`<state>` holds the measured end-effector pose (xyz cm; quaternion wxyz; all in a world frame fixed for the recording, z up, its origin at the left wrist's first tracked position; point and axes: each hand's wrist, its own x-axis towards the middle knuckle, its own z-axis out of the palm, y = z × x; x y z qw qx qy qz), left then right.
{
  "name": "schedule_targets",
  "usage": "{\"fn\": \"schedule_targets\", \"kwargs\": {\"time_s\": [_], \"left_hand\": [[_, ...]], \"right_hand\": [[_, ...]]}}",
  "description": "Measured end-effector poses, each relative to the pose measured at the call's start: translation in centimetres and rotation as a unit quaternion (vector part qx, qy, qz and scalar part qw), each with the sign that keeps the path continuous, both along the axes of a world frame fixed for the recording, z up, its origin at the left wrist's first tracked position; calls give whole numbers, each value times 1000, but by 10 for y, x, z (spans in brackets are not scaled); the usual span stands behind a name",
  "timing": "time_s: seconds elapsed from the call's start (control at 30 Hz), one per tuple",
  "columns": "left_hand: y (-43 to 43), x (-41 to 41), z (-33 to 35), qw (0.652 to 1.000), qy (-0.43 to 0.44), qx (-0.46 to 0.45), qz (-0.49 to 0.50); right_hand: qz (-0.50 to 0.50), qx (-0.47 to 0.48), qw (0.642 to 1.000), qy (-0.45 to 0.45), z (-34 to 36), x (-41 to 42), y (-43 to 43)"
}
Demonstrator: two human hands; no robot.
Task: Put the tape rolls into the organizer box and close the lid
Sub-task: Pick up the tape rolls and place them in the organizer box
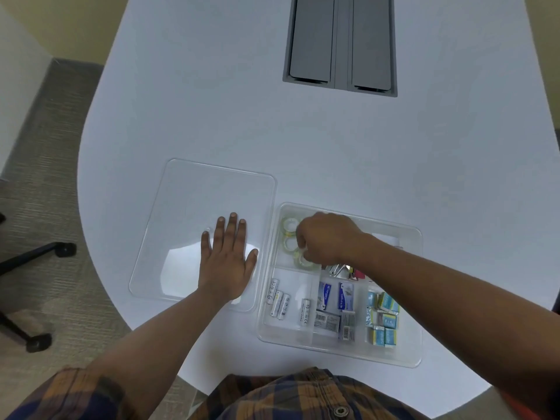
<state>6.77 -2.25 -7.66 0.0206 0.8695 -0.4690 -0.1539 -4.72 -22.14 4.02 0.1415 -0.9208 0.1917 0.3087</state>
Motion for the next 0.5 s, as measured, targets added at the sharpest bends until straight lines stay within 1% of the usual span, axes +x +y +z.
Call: {"fn": "schedule_targets", "kwargs": {"time_s": [0.07,0.13,0.3,0.4,0.5], "left_hand": [[-1,2,2,1000,8,5,-7],[-2,4,3,1000,22,5,-14],[-3,12,1,997,59,38,-18],[-6,19,-3,993,89,76,-23],[-8,22,-4,989,106,96,-28]], "right_hand": [[-68,-6,995,-75,-2,2,-3],[-97,-28,989,-105,-7,3,-3],[-63,-68,992,-80,-29,2,7],[-72,-66,991,-94,-36,3,10],[-74,-63,991,-93,-39,7,11]]}}
